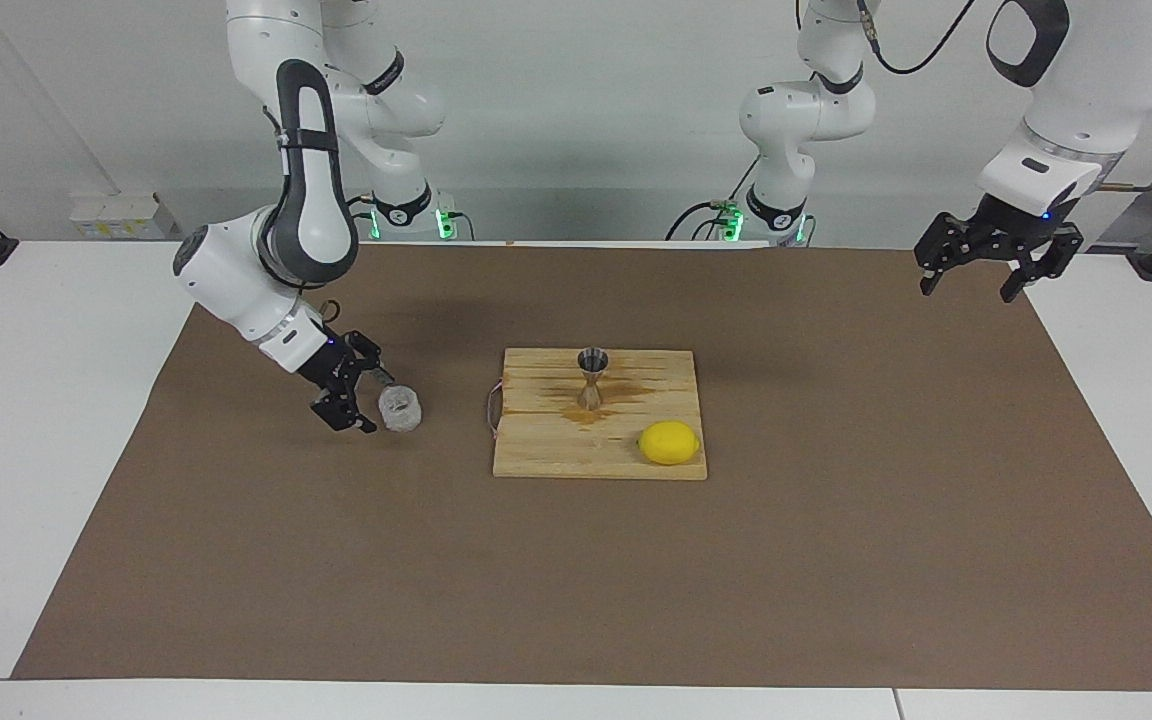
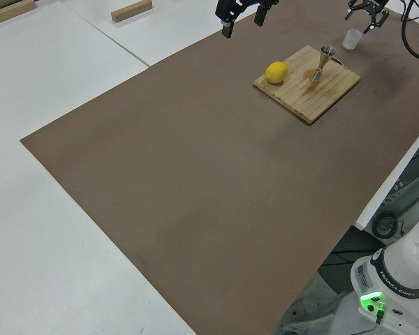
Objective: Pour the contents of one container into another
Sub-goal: 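Open the right gripper and release the white cup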
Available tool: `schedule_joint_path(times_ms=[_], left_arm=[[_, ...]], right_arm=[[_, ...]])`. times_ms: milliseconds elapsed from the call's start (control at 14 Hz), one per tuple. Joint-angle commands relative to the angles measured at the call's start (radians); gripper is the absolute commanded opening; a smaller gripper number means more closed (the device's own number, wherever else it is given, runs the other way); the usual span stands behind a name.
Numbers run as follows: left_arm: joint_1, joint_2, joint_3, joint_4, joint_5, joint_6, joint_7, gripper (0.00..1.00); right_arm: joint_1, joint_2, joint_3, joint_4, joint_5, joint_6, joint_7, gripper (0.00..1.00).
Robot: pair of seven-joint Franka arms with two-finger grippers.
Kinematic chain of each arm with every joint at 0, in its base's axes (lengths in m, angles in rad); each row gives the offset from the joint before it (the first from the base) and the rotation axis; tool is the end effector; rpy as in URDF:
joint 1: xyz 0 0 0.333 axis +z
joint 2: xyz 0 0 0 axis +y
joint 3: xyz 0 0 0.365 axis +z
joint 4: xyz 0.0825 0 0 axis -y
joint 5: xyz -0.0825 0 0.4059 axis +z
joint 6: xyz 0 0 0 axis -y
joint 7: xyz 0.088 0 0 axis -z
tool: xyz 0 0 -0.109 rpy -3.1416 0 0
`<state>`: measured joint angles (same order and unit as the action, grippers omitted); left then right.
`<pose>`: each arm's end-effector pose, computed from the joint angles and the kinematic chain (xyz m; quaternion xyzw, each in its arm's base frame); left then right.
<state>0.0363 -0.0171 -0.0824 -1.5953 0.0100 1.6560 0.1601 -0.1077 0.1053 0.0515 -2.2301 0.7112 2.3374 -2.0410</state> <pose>0.5784 -0.0261 0.6770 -0.9939 0.1031 -0.0385 0.0079 0.5613 -0.0205 0.3602 -0.7142 -0.6524 -0.2200 0.1261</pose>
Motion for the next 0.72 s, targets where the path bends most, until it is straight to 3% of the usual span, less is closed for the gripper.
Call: schedule_joint_path(times_ms=[0, 429, 644], left_arm=[[0.005, -0.009, -0.002, 0.008, -0.013, -0.019, 0.018, 1.0], [0.002, -0.009, -0.002, 0.006, -0.013, -0.025, 0.007, 1.0], [0.001, -0.009, -0.002, 0.006, -0.013, -0.027, 0.006, 1.0]], right_arm=[[-0.013, -0.05, 0.007, 0.007, -0.055, -0.026, 0.106, 1.0], [0.016, -0.056, 0.01, 0.107, -0.074, -0.035, 0.261, 1.0], [0.049, -0.059, 0.019, 0.182, -0.234, -0.062, 0.425, 1.0]])
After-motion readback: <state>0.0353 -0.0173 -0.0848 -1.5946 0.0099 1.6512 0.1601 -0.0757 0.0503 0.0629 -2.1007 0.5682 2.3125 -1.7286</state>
